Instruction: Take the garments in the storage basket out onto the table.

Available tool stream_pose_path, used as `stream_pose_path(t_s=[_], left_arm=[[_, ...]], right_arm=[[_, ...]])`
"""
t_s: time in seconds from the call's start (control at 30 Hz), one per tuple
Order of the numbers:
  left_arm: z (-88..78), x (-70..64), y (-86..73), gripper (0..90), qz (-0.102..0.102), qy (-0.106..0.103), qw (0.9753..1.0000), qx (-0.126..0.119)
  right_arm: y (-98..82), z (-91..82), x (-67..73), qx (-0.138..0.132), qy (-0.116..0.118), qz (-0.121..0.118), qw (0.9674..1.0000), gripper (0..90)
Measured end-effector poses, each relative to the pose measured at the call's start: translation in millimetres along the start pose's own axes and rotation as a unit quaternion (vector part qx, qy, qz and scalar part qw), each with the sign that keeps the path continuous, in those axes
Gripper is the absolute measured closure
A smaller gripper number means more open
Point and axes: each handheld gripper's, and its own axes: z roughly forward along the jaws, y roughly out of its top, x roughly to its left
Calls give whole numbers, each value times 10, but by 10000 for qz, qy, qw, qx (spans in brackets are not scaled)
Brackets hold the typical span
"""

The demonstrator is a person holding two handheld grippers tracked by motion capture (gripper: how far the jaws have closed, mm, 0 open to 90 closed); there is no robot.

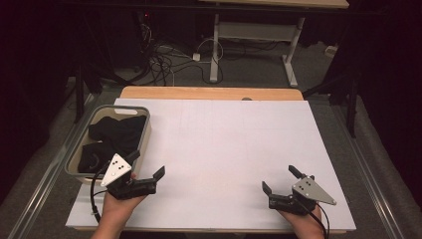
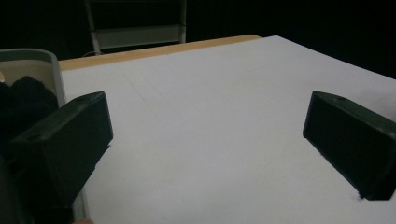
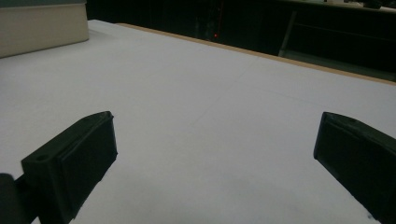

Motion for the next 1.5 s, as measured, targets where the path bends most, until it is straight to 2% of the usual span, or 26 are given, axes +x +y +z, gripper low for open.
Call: stream_pose_path(t_s=[0.1, 0.23, 0.33, 0.43, 0.87, 0.97, 1.23, 1.27, 1.5], left_arm=[[-10, -21, 6, 8, 69, -41, 10000, 59], [-62, -19, 48, 8, 33, -85, 10000, 10], [-100, 25, 69, 8, 38, -65, 10000, -5], [-137, 108, 80, 8, -67, -63, 10000, 2], [-269, 395, 106, 8, -101, 288, 9994, 136], [-288, 431, 103, 8, -94, 310, 9993, 169], [-384, 585, 95, 8, -219, 404, 9988, 168], [-406, 624, 89, 8, -287, 437, 9985, 170], [-508, 757, 80, 8, -308, 584, 9977, 156]], right_arm=[[9, 5, -3, -61, 4, -52, 10000, 0], [21, 3, 8, 51, -1, -71, 10000, 0], [33, -10, 23, 20, -25, -64, 10000, 0], [25, -7, 39, 53, -14, -101, 9999, 0], [14, -34, 8, 34, -69, -81, 9999, 0], [15, -40, -1, 28, -92, -79, 9999, 0], [11, -28, 4, 65, -88, -122, 9999, 0], [11, -27, 4, 56, -84, -109, 9999, 0], [12, -28, 4, 52, -78, -108, 9999, 0]])
